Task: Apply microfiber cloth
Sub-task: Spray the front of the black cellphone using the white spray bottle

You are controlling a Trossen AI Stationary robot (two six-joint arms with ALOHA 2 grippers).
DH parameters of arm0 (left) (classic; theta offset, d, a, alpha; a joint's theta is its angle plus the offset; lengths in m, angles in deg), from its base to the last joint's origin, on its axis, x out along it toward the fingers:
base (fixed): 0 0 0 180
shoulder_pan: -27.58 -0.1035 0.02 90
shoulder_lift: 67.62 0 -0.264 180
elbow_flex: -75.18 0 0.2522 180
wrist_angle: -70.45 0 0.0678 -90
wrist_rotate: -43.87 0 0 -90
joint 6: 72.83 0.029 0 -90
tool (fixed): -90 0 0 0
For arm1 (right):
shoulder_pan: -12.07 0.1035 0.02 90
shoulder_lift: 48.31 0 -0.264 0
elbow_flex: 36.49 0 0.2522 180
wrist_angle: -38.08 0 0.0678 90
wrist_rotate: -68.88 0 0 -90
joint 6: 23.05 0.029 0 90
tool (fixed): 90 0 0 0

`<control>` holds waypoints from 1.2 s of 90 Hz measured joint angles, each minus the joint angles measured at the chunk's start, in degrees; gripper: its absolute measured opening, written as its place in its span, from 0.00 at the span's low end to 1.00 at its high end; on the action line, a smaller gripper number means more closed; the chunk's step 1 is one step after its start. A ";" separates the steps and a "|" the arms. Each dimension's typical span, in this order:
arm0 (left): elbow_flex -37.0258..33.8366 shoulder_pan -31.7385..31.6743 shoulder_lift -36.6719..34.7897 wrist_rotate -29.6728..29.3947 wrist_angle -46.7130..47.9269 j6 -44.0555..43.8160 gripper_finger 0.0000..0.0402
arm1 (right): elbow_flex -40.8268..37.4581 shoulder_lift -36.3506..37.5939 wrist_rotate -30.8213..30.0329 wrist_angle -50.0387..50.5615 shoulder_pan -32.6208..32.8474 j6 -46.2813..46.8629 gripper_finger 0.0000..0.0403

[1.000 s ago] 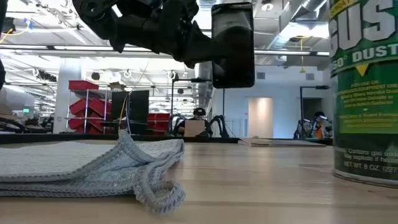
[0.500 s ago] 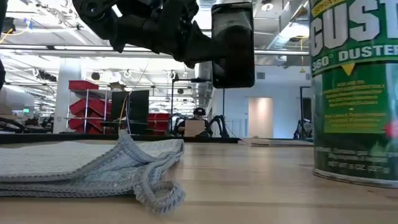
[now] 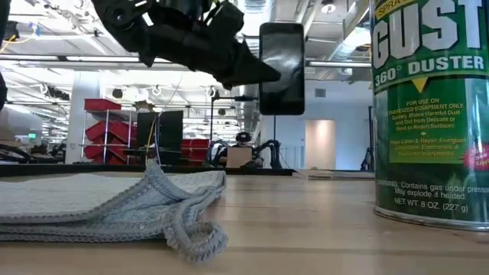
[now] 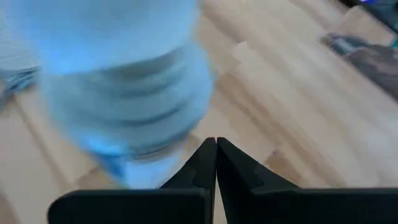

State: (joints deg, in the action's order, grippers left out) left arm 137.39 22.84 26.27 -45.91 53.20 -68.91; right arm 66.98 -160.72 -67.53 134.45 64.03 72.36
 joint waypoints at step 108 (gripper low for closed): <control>0.00 6.50 0.00 -11.44 -2.85 -6.21 0.01 | 5.44 16.95 9.73 -14.34 -11.26 -35.04 0.00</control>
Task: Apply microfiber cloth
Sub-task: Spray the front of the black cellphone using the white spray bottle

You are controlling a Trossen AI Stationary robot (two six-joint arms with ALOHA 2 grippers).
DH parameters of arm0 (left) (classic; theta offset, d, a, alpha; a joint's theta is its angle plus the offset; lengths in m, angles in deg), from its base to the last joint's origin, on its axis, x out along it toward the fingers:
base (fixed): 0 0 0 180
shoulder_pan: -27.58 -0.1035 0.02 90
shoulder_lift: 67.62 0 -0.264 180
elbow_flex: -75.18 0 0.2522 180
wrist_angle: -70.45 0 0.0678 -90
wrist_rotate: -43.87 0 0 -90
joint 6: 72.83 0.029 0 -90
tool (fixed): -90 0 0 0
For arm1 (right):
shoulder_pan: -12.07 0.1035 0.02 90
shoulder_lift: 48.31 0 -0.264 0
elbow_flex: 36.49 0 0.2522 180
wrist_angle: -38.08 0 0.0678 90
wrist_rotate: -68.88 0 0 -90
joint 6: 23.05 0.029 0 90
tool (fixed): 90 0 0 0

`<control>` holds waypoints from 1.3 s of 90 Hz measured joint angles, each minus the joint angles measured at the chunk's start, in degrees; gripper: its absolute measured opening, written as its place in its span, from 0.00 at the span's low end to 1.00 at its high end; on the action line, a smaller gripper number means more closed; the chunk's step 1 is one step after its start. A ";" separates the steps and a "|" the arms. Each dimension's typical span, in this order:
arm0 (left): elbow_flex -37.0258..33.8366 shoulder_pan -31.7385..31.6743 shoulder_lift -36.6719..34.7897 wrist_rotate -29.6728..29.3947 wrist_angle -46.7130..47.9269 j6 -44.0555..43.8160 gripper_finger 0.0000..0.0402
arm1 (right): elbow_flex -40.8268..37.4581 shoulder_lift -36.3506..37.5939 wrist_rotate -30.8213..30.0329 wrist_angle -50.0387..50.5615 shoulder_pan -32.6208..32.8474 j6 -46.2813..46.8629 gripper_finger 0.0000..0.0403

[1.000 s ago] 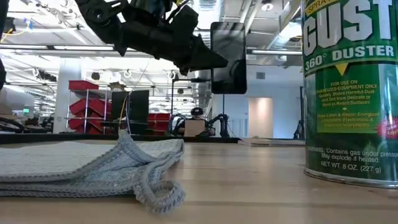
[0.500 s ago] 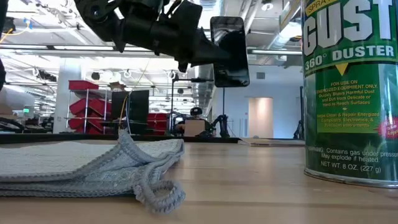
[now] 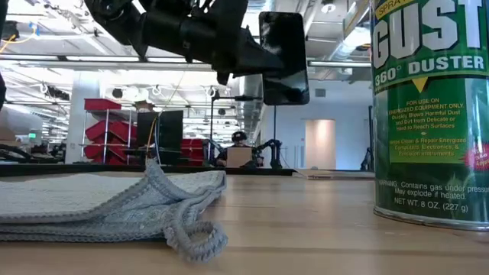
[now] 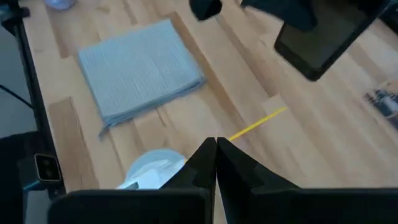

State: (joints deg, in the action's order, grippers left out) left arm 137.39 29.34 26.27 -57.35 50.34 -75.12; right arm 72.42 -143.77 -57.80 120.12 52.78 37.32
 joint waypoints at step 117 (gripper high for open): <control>0.00 2.66 0.00 -0.17 2.08 -1.88 0.01 | 0.05 -3.04 5.46 -1.68 -1.70 -0.38 0.00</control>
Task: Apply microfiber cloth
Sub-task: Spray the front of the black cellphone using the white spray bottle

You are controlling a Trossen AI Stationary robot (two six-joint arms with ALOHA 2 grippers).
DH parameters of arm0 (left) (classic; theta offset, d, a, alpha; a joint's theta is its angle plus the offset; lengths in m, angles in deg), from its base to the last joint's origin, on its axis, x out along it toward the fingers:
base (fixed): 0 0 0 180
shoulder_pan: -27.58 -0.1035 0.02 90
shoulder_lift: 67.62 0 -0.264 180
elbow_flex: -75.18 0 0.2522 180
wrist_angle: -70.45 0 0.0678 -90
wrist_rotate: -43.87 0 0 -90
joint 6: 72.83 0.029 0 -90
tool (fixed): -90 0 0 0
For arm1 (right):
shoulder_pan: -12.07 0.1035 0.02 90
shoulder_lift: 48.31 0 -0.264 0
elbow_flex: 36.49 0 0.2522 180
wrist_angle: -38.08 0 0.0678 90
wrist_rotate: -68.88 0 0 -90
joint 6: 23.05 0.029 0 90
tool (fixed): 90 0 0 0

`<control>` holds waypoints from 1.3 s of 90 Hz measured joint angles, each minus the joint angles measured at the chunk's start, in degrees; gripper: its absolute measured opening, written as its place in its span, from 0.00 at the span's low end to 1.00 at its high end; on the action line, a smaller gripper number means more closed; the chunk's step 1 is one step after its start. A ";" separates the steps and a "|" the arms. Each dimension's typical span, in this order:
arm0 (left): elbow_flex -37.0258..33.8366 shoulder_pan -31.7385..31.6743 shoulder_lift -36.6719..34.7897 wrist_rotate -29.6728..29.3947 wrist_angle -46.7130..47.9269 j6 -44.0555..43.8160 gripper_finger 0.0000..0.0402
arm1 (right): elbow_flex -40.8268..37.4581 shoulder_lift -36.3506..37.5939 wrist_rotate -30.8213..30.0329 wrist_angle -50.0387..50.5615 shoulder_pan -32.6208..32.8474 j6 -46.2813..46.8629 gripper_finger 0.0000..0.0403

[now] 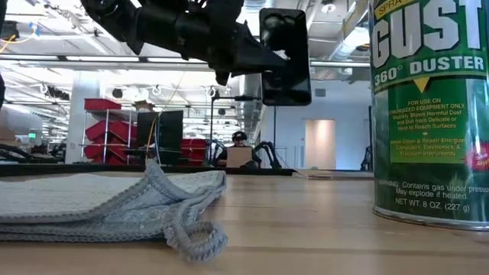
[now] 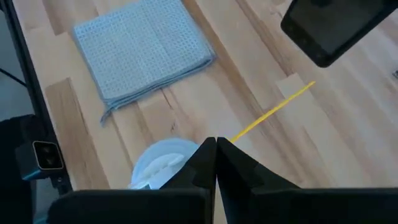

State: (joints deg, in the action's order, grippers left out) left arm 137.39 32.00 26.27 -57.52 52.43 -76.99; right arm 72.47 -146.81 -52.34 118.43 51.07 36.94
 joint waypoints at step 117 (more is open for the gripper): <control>0.00 1.25 -0.02 -3.00 2.50 -1.26 0.01 | 0.00 0.24 2.90 0.76 -0.17 0.42 0.00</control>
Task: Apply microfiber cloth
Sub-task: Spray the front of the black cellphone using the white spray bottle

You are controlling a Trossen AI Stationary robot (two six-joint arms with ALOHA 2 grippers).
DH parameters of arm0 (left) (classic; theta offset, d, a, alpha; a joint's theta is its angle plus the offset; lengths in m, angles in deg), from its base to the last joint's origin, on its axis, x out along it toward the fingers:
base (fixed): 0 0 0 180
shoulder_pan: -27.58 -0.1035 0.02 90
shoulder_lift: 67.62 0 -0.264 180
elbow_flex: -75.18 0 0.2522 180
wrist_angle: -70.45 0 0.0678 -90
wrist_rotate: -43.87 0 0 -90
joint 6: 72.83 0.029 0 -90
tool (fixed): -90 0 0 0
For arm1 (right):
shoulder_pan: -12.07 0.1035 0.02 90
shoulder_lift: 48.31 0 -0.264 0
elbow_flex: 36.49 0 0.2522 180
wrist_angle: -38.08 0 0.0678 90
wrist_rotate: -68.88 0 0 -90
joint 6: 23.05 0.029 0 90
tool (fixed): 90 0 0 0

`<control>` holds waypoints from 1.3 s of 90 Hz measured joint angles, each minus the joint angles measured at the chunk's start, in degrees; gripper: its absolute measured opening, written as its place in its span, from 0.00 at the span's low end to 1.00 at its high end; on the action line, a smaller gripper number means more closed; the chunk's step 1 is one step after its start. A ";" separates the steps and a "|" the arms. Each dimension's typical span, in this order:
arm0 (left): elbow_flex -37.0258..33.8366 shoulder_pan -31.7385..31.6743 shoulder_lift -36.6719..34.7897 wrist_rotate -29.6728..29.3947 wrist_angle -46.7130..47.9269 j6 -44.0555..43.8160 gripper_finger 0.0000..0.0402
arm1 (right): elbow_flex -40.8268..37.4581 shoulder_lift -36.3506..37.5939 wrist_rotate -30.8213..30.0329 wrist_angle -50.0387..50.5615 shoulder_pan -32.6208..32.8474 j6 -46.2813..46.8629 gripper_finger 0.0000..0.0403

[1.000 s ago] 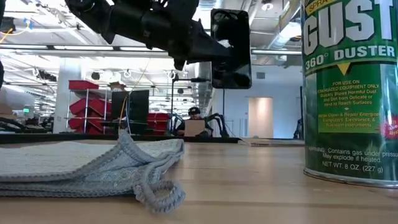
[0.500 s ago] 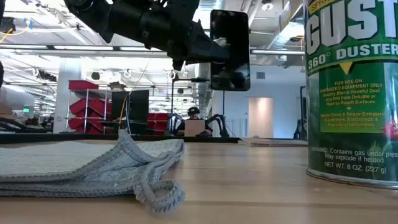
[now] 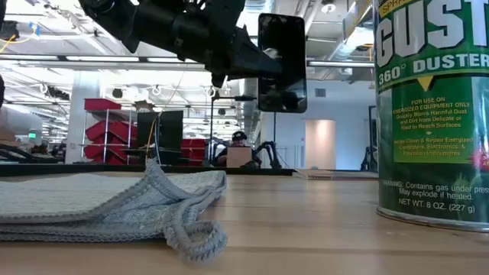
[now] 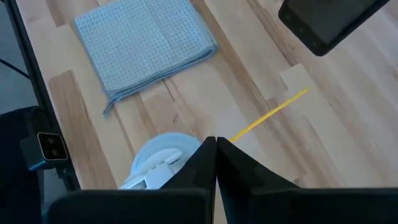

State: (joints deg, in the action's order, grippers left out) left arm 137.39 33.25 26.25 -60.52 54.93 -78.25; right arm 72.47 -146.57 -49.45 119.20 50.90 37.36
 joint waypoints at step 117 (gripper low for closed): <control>0.08 -0.02 0.86 -1.07 -1.92 -0.76 0.01 | 4.72 -0.48 -1.52 3.76 1.64 1.68 0.00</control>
State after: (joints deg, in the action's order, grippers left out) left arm 137.47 33.23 27.11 -61.59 53.01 -79.01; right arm 77.19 -147.05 -50.96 122.96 52.54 39.04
